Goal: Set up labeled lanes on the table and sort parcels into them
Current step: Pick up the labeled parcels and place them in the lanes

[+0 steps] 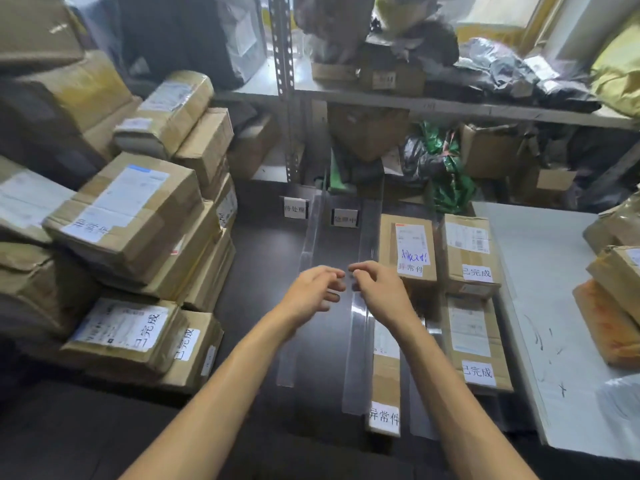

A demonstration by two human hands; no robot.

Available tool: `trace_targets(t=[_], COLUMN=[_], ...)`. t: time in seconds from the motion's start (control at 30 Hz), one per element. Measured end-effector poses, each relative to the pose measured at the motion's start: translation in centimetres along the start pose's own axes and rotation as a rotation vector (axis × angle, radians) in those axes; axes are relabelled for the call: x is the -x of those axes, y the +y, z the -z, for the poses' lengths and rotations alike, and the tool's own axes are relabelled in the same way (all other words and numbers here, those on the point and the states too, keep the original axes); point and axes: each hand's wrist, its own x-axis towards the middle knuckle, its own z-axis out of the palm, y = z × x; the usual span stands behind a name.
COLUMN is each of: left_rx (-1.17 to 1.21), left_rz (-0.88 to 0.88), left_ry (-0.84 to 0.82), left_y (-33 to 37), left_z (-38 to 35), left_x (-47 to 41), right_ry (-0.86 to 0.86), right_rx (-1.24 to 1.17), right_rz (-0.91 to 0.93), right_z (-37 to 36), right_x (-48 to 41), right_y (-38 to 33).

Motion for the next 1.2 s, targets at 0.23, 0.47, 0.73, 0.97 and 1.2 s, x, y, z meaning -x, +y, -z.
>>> trace_targets(t=[0.23,0.47,0.73,0.97,1.2], left_rx=[0.068,0.186,0.233,0.165,-0.142], left_rz=[-0.23,-0.333,-0.401,-0.388,-0.419], left_ry=[0.168,0.324,0.423,0.435,0.428], left_y=[4.0,5.2,4.1,4.5,7.4], left_z=[10.9,22.7,30.3,35.2,38.3], left_x=[3.2,6.8,7.1,2.7,-2.6], right_ry=[-0.096,-0.203,-0.253,-0.148,0.009], right_rx=[-0.049,-0.262,-0.204,-0.116,-0.082], right_rz=[0.246,0.349,0.415,0.399,0.231], right_z=[-4.9,-12.5,-19.1,-21.1,-23.0], right_x=[-0.3,0.9,-0.7,-7.1,-14.8], right_y=[-12.5,-22.5,-27.5,-28.7,-30.7])
